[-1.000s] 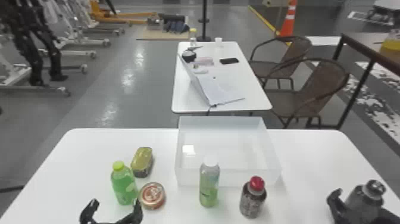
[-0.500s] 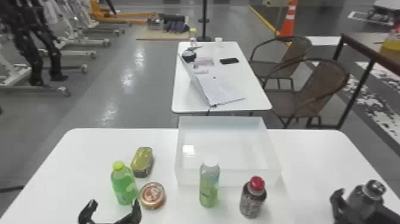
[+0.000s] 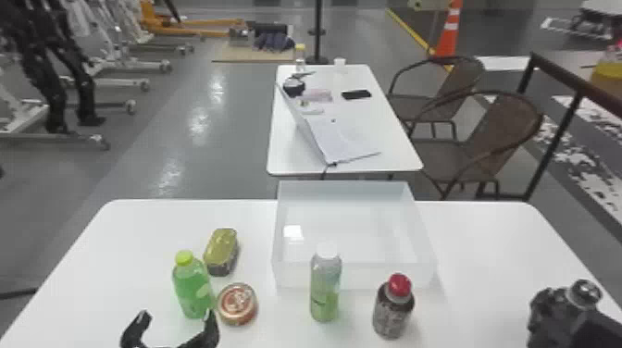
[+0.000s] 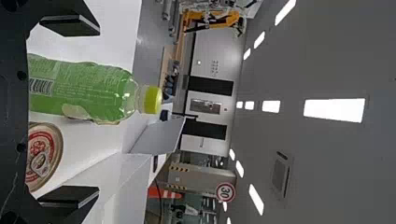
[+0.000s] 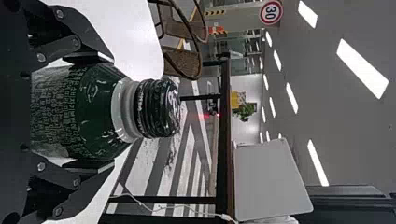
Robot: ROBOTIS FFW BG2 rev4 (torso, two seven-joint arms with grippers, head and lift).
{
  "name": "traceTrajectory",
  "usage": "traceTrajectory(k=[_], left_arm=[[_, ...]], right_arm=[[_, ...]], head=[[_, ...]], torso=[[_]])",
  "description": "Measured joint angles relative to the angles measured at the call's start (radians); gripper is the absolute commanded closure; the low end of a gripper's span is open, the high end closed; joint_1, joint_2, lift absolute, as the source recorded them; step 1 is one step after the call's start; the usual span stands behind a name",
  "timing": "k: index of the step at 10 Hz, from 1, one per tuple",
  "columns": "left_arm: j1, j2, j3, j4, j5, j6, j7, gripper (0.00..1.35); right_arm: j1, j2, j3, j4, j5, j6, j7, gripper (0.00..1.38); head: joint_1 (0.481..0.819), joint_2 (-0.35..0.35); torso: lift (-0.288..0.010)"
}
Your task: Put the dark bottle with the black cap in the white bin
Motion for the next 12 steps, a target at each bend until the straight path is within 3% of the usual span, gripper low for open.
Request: traceTrajectory(k=[1, 2, 3, 6, 8, 10, 12], left_arm=[[0.0, 0.0, 0.0, 0.001, 0.0, -0.001, 0.0, 0.1], [0.001, 0.0, 0.0, 0.001, 0.0, -0.001, 0.0, 0.1], [0.002, 0.0, 0.0, 0.002, 0.0, -0.002, 0.0, 0.1], [0.0, 0.0, 0.002, 0.003, 0.0, -0.004, 0.0, 0.1], [0.0, 0.0, 0.003, 0.004, 0.0, -0.004, 0.0, 0.1], [-0.003, 0.0, 0.003, 0.006, -0.001, -0.004, 0.0, 0.1], [-0.009, 0.0, -0.001, 0.01, -0.002, -0.004, 0.0, 0.1]], right_arm=[[-0.005, 0.0, 0.0, 0.004, 0.006, 0.0, 0.0, 0.58], [-0.007, 0.001, 0.0, 0.005, 0.013, 0.0, 0.0, 0.8], [-0.008, 0.001, 0.0, 0.008, 0.014, -0.002, 0.0, 0.87], [0.007, 0.005, 0.002, -0.032, 0.007, -0.034, 0.002, 0.89], [0.052, 0.0, 0.002, -0.221, 0.016, 0.04, 0.022, 0.88], [0.054, -0.021, 0.001, -0.388, 0.026, 0.148, 0.121, 0.88], [0.006, -0.007, 0.002, -0.447, 0.003, 0.193, 0.249, 0.88]], head=[[0.549, 0.0], [0.549, 0.0], [0.549, 0.0], [0.549, 0.0], [0.549, 0.0], [0.549, 0.0], [0.549, 0.0]], torso=[[-0.1], [-0.1], [-0.1], [-0.1], [-0.1], [-0.1], [-0.1]])
